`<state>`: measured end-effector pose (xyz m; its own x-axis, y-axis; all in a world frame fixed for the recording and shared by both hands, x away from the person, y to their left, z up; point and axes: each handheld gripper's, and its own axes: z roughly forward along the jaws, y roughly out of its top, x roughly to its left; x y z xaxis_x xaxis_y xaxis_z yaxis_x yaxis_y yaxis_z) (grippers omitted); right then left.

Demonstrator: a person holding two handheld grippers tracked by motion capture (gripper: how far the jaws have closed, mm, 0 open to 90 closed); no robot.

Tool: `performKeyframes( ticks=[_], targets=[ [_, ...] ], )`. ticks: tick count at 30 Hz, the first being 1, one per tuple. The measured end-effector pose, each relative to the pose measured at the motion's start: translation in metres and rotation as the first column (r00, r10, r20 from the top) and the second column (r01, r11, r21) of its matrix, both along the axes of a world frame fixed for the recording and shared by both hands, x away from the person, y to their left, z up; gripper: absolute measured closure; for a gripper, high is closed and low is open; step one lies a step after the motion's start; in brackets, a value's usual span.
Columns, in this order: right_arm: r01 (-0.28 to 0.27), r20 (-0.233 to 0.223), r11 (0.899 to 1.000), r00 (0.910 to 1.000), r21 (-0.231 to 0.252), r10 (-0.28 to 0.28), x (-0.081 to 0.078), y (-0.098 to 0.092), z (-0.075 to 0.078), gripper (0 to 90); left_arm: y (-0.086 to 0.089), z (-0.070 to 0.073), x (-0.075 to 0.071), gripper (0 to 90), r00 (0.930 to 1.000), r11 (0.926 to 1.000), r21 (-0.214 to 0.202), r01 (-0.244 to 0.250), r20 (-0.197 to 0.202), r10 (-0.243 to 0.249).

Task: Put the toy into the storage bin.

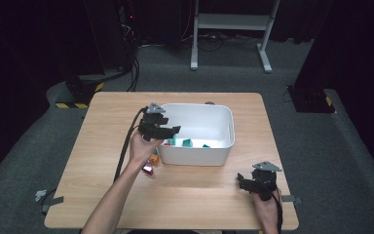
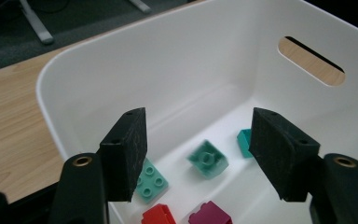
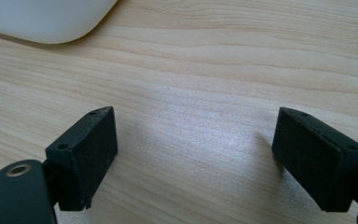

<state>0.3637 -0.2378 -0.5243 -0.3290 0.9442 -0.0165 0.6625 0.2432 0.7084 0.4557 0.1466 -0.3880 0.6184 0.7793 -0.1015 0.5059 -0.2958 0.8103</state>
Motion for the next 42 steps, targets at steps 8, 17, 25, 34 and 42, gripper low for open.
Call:
performKeyframes(
  ticks=[8, 17, 25, 34, 42],
  targets=[
    [-0.001, 0.001, 1.0, 1.0, -0.001, 0.001, 0.0, 0.0, 0.0, 13.9, 0.023, 0.011, -0.016, 31.6, 0.999, 0.9979, -0.057, -0.03, 0.031, 0.032],
    [-0.001, 0.001, 1.0, 1.0, -0.001, 0.001, 0.0, 0.0, 0.0, 13.8, 0.04, 0.015, -0.025, 28.2, 0.9979, 0.9958, -0.072, -0.056, 0.03, 0.058],
    [-0.001, 0.001, 1.0, 1.0, -0.001, 0.001, 0.0, 0.0, 0.0, 13.8, 0.057, 0.018, -0.037, 26.7, 0.9953, 0.9939, -0.076, -0.079, 0.05, 0.083],
    [0.001, 0.0, 1.0, 1.0, 0.0, -0.001, 0.0, 0.0, 0.0, 13.8, 0.074, 0.011, -0.049, 25.8, 0.9929, 0.9924, -0.067, -0.103, 0.053, 0.107],
    [0.001, 0.0, 1.0, 1.0, 0.0, -0.001, 0.0, 0.0, 0.0, 13.8, 0.087, 0.0, -0.06, 26.2, 0.9903, 0.9891, -0.066, -0.132, 0.034, 0.135]
  ],
)
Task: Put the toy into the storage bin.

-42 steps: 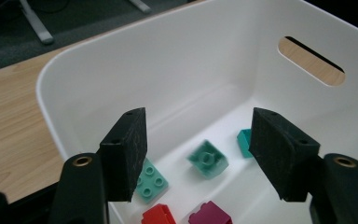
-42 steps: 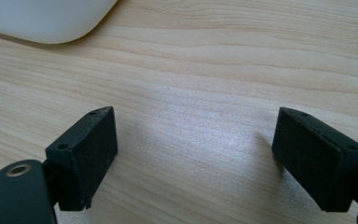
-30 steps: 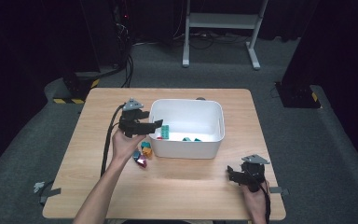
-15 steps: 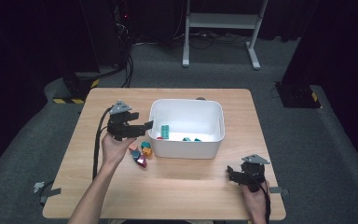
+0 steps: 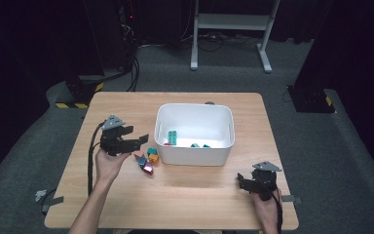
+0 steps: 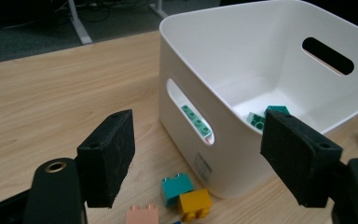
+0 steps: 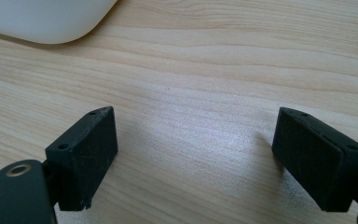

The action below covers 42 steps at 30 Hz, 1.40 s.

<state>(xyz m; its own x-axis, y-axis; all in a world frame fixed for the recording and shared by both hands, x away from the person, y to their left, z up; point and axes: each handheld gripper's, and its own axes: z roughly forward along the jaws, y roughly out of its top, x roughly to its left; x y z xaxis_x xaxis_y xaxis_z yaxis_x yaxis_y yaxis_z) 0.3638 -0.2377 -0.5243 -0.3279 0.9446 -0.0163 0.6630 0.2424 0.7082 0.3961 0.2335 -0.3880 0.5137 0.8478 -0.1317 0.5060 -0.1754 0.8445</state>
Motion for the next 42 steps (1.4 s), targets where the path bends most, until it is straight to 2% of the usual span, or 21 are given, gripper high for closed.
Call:
performKeyframes(
  ticks=[9, 20, 26, 29, 42],
  targets=[
    [0.0, 0.0, 1.0, 1.0, 0.0, 0.0, 0.0, 0.0, 0.0, 13.8, 0.018, -0.018, -0.013, 26.5, 0.9986, 0.9987, 0.0, -0.051, -0.015, 0.051],
    [0.002, 0.0, 1.0, 1.0, 0.0, -0.002, 0.0, 0.0, 0.0, 13.8, 0.031, -0.04, -0.018, 26.6, 0.9936, 0.9946, 0.008, -0.104, -0.043, 0.104],
    [0.002, 0.0, 1.0, 1.0, 0.0, -0.002, 0.0, 0.0, 0.0, 13.8, 0.031, -0.055, -0.014, 25.9, 0.9906, 0.9933, 0.021, -0.114, -0.075, 0.115],
    [0.003, 0.0, 1.0, 1.0, 0.0, -0.003, 0.0, 0.0, 0.0, 13.8, 0.03, -0.065, -0.01, 25.9, 0.9881, 0.992, 0.046, -0.117, -0.095, 0.121],
    [0.001, 0.002, 1.0, 1.0, -0.002, -0.001, 0.0, 0.0, 0.0, 13.8, 0.018, -0.089, 0.003, 30.9, 0.9835, 0.9911, 0.077, -0.109, -0.137, 0.119]
  ],
)
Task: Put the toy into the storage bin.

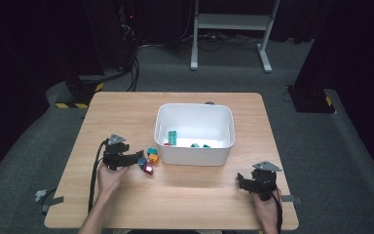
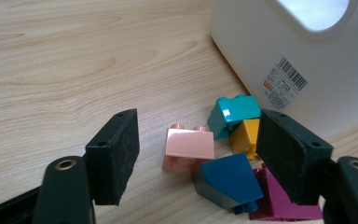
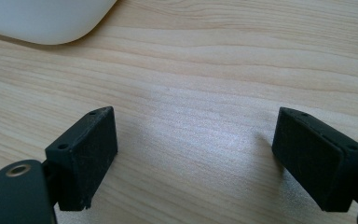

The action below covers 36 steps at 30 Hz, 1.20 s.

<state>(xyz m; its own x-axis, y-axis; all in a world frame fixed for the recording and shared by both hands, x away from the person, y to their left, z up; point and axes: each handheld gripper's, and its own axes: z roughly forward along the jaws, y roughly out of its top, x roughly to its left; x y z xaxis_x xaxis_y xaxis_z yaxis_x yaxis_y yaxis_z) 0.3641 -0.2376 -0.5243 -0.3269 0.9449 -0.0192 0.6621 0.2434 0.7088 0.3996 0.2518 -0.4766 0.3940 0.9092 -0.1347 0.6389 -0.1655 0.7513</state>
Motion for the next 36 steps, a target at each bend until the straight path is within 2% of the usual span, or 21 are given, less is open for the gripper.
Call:
performKeyframes(
  ticks=[8, 11, 28, 36],
  targets=[
    [0.0, 0.0, 1.0, 1.0, 0.0, 0.0, 0.0, 0.0, 0.0, 13.8, -0.005, -0.009, 0.006, 40.4, 0.9999, 0.9998, 0.016, 0.009, -0.006, -0.009],
    [0.0, 0.0, 1.0, 1.0, 0.0, 0.0, 0.0, 0.0, 0.0, 13.8, -0.008, -0.013, 0.008, 42.2, 0.9998, 0.9993, 0.036, 0.013, -0.017, -0.012],
    [0.0, 0.0, 1.0, 1.0, 0.0, 0.0, 0.0, 0.0, 0.0, 13.8, -0.011, -0.02, 0.014, 52.3, 0.9992, 0.9986, 0.052, 0.015, -0.039, -0.013],
    [0.0, 0.0, 1.0, 1.0, 0.0, 0.0, 0.0, 0.0, 0.0, 13.8, -0.012, -0.023, 0.017, 54.7, 0.9989, 0.9989, 0.046, 0.006, -0.047, -0.004]
  ],
)
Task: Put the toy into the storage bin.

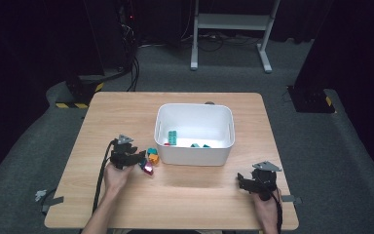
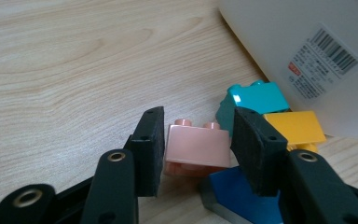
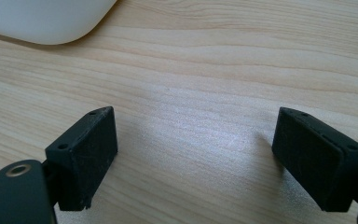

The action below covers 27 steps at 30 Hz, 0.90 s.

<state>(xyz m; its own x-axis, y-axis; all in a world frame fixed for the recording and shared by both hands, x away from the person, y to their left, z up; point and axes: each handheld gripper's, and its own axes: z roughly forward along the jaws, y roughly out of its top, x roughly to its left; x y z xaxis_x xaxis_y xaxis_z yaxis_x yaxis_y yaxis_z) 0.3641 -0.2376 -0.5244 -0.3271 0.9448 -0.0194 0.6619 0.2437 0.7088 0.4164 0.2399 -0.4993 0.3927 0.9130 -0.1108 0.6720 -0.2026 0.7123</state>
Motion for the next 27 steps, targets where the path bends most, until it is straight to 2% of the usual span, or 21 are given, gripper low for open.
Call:
performKeyframes(
  ticks=[12, 18, 21, 27],
  targets=[
    [0.0, 0.0, 1.0, 1.0, 0.0, 0.0, 0.0, 0.0, 0.0, 13.8, 0.002, -0.001, 0.002, 58.0, 1.0, 1.0, -0.003, 0.002, 0.002, -0.002],
    [0.0, 0.0, 1.0, 1.0, 0.0, 0.0, 0.0, 0.0, 0.0, 13.8, 0.005, 0.003, 0.001, 58.4, 0.9998, 1.0, 0.002, 0.002, 0.021, -0.002],
    [0.0, 0.0, 1.0, 1.0, 0.0, 0.0, 0.0, 0.0, 0.0, 13.8, 0.007, 0.006, 0.0, 58.4, 0.9997, 0.9999, -0.014, -0.001, 0.024, 0.002],
    [0.0, 0.0, 1.0, 1.0, 0.0, 0.0, 0.0, 0.0, 0.0, 13.8, 0.01, 0.013, -0.002, 58.5, 0.9995, 0.9998, -0.017, 0.007, 0.031, -0.006]
  ],
)
